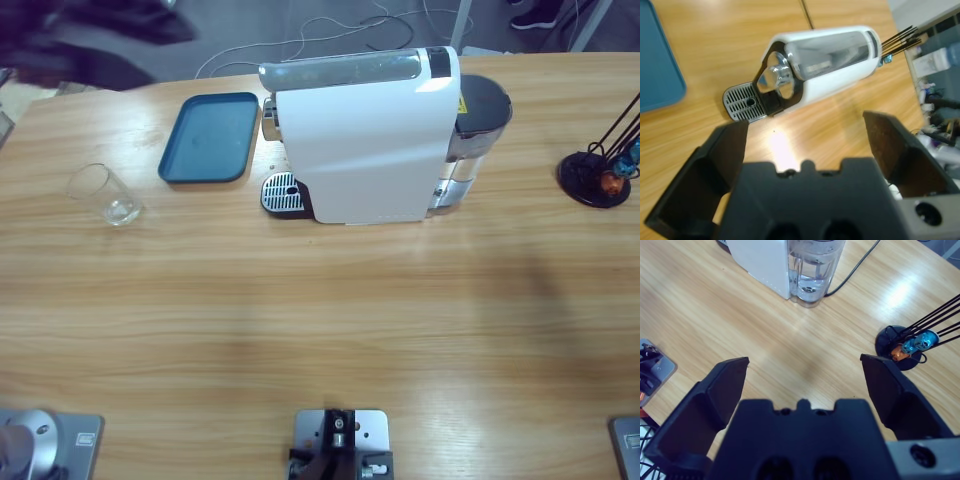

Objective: Pour coffee

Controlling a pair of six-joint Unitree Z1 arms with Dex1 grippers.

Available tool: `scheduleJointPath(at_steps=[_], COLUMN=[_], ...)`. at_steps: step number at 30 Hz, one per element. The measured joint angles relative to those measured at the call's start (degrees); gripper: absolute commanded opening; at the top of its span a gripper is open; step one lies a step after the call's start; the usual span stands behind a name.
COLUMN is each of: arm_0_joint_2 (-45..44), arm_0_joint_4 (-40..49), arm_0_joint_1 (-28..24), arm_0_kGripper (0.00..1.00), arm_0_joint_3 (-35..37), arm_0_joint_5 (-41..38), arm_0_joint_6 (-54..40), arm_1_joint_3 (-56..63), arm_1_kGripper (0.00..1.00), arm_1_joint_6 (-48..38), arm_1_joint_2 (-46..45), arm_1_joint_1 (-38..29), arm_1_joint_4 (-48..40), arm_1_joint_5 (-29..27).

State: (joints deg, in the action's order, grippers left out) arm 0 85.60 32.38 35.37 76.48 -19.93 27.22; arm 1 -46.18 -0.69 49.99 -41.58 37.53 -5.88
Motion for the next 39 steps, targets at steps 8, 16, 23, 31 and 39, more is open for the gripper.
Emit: scheduleJointPath(at_steps=[8,16,23,31,39], arm_0_joint_2=[12.84,14.77,14.77,14.73,9.99], arm_0_joint_4=[-6.94,-9.19,-10.19,-11.54,-13.46], arm_0_joint_1=[-2.47,-2.47,-2.46,-2.45,0.29], arm_0_kGripper=[0.572,0.0,0.0,0.0,0.572], arm_0_joint_3=[2.91,2.94,2.93,2.47,7.41], arm_0_joint_5=[-9.66,-11.79,-9.94,-9.81,-6.92], arm_0_joint_6=[8.44,10.29,10.28,10.27,11.85], arm_1_joint_3=[0.0,0.0,0.0,0.0,-2.73], arm_1_kGripper=[1.0,1.0,1.0,1.0,1.0], arm_1_joint_6=[0.0,0.0,0.0,0.0,-2.69], arm_1_joint_2=[0.0,0.0,0.0,0.0,-0.14], arm_1_joint_1=[-0.01,0.0,0.0,0.0,-0.01], arm_1_joint_4=[0.0,0.0,0.0,0.0,2.98], arm_1_joint_5=[0.0,0.0,0.0,0.0,-2.58])
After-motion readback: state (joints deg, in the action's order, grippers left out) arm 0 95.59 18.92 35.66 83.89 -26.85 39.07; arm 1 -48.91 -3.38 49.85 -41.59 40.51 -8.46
